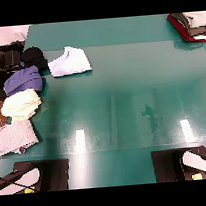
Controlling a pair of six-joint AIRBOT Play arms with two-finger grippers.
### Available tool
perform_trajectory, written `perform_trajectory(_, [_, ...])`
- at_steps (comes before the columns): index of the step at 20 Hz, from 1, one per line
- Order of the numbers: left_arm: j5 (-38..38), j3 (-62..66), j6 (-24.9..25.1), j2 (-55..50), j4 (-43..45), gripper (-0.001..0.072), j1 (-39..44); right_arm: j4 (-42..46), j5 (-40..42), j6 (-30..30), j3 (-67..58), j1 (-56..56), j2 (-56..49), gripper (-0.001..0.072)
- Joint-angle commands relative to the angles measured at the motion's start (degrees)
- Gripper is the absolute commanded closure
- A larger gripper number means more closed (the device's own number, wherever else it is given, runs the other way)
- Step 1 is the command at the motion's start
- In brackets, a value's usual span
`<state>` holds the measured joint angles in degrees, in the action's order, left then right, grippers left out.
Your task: Fold the shirts.
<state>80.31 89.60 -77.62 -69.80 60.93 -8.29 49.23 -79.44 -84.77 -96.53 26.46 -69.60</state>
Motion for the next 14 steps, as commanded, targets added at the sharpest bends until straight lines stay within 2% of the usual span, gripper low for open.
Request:
perform_trajectory(1, [0.07,-0.07,0.02,0.02,0.02,0.0685,0.02,-0.04,-0.04,-0.02,0.11,-0.04,0.04,0.0693])
perform_trajectory(11, [-0.02,0.04,0.00,0.04,-0.09,0.0685,0.02,-0.04,0.00,-0.02,0.09,-0.04,-0.20,0.0692])
perform_trajectory(14, [-3.82,0.02,-0.09,0.04,-0.68,0.0685,0.02,-0.15,0.02,-0.04,0.09,-0.04,-0.20,0.0693])
